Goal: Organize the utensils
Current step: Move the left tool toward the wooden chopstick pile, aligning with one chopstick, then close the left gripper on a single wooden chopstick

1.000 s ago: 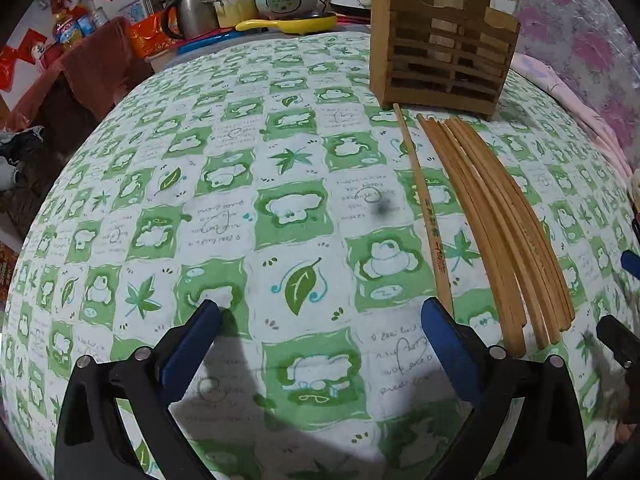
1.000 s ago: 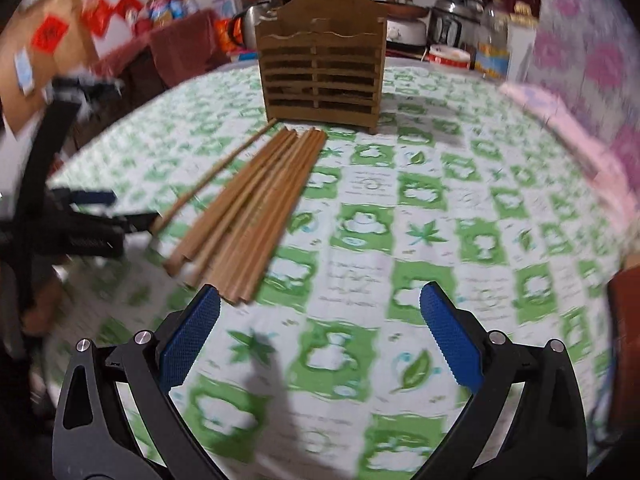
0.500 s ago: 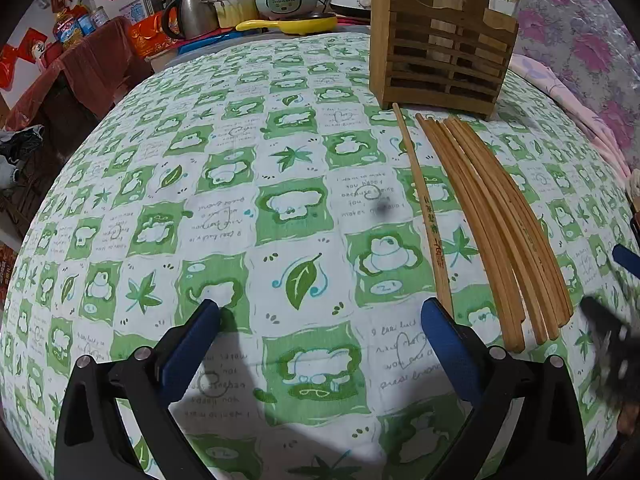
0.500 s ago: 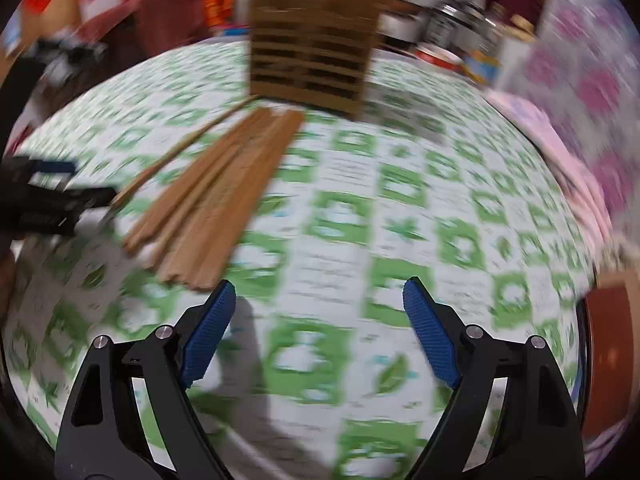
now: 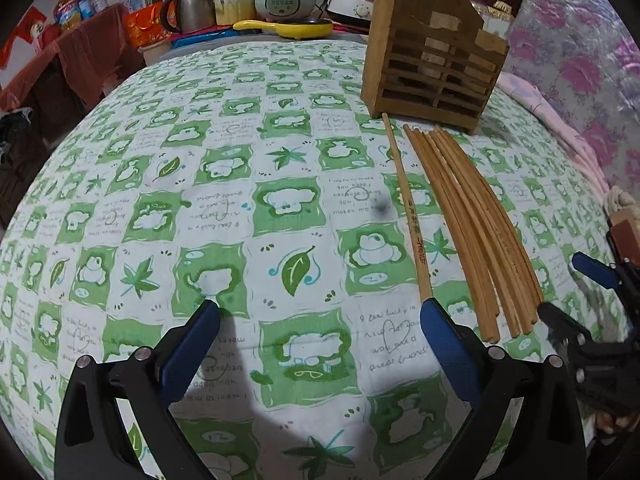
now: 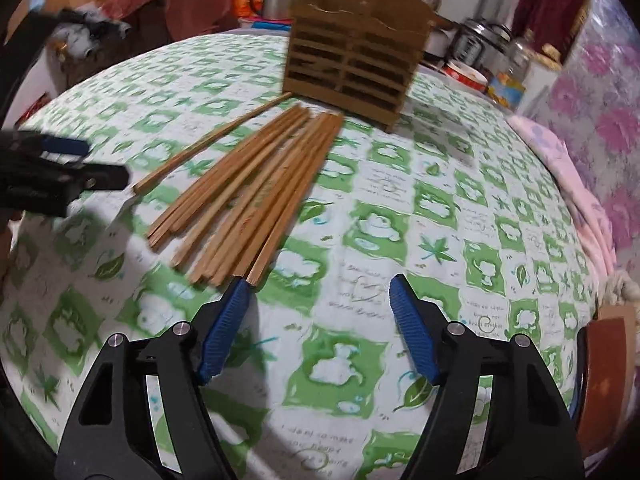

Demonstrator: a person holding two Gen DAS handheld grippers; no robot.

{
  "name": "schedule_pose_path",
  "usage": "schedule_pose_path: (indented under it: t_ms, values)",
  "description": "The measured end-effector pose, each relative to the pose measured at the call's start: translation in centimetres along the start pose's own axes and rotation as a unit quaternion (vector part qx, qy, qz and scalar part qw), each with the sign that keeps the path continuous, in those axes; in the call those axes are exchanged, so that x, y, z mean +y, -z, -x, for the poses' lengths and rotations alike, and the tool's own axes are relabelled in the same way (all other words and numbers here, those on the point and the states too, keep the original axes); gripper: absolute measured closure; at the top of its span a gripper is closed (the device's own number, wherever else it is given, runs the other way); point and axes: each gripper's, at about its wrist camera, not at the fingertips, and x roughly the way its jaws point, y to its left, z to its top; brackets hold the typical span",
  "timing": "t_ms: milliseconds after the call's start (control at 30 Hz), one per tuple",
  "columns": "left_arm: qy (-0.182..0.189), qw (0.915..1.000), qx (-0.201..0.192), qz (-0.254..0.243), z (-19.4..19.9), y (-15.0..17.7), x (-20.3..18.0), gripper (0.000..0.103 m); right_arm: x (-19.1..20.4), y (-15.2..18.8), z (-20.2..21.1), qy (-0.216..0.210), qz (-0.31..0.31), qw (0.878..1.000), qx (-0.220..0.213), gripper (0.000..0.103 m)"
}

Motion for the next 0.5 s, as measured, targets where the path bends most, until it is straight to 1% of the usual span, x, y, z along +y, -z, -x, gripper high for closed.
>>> schedule_pose_path:
  t_ms: [100, 167, 233, 267, 333, 367, 400, 467, 500]
  values:
    - [0.006, 1.0, -0.007, 0.0, 0.2, 0.1, 0.1, 0.005, -2.0, 0.2, -0.2, 0.008, -0.048, 0.999, 0.008, 0.034]
    - [0.008, 0.9998, -0.014, -0.007, 0.5, 0.1, -0.1, 0.005, -2.7, 0.4, -0.1, -0.012, -0.063, 0.998, 0.005, 0.038]
    - [0.005, 0.9995, -0.022, -0.021, 0.7, 0.3, -0.6, 0.005, -2.4, 0.5, 0.3, -0.031, -0.055, 0.998, -0.004, 0.039]
    - [0.003, 0.9992, -0.026, -0.03, 0.9, 0.4, -1.0, 0.005, -2.0, 0.6, 0.4, -0.034, -0.049, 0.998, -0.006, 0.042]
    - [0.001, 0.998, -0.036, -0.052, 1.1, 0.6, -1.8, 0.005, -1.0, 0.6, 0.4, -0.045, -0.029, 0.999, -0.004, 0.052]
    - [-0.002, 0.9972, -0.04, -0.062, 1.2, 0.7, -2.3, 0.005, -0.5, 0.5, 0.3, -0.041, -0.017, 0.999, -0.002, 0.056]
    - [-0.007, 0.9963, -0.044, -0.073, 1.3, 0.8, -2.7, 0.005, 0.0, 0.5, 0.3, -0.037, -0.007, 0.999, -0.003, 0.058]
    - [-0.026, 0.993, -0.055, -0.101, 1.5, 1.0, -4.0, 0.005, 0.2, 0.5, 0.4, -0.039, -0.006, 0.999, -0.003, 0.061]
    - [-0.032, 0.9916, -0.058, -0.112, 1.5, 1.1, -4.4, 0.006, 0.0, 0.5, 0.3, -0.047, -0.01, 0.999, -0.002, 0.065]
